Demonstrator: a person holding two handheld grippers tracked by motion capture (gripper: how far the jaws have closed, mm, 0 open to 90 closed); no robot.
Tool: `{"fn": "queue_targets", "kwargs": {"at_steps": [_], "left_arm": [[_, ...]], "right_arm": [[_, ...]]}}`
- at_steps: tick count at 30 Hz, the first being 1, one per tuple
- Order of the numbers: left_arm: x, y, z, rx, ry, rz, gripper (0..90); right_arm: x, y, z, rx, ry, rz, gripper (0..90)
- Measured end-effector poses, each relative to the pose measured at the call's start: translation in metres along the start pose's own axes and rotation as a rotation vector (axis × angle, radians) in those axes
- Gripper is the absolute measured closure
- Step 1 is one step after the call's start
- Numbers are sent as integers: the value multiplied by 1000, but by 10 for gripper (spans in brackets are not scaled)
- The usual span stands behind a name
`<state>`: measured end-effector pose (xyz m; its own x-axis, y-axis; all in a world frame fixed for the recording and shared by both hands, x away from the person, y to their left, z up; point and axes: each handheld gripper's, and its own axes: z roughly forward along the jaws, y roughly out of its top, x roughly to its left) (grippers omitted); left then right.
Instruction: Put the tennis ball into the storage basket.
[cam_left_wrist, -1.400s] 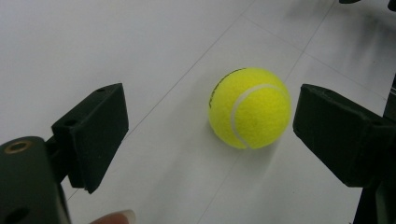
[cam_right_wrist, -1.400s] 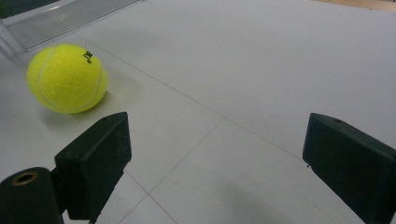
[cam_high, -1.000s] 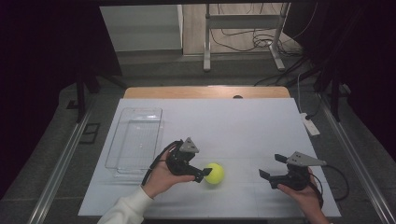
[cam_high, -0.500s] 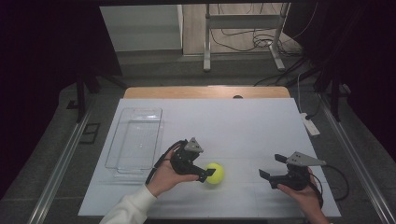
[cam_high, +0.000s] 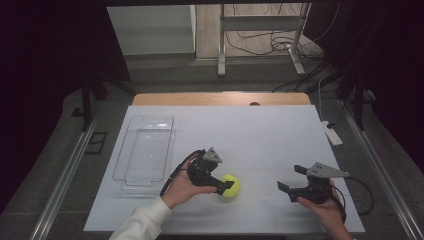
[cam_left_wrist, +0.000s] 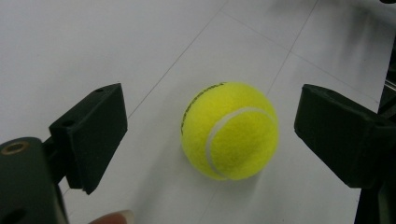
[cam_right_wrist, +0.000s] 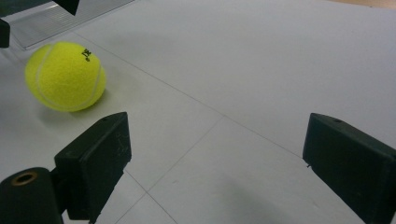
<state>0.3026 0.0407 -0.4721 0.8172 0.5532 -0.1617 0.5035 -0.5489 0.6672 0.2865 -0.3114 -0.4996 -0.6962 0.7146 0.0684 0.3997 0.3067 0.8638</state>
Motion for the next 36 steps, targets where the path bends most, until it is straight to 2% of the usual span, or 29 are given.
{"fn": "queue_targets", "kwargs": {"at_steps": [8, 13, 23, 32, 36], "left_arm": [[-2, 2, 11, 34, -13, -1, 73], [-3, 2, 16, 54, -3, -1, 35], [-4, 0, 29, 98, -9, -5, 23], [-6, -5, 41, 139, 14, -10, 58], [-6, -6, 42, 138, -3, -19, 101]], "right_arm": [[0, 0, 0, 1, -1, -3, 81], [0, 0, 0, 2, 0, -4, 81], [0, 0, 0, 3, -1, -4, 81], [-1, 0, 0, 4, 0, -5, 81], [-1, 0, 0, 4, 0, -6, 82]]}}
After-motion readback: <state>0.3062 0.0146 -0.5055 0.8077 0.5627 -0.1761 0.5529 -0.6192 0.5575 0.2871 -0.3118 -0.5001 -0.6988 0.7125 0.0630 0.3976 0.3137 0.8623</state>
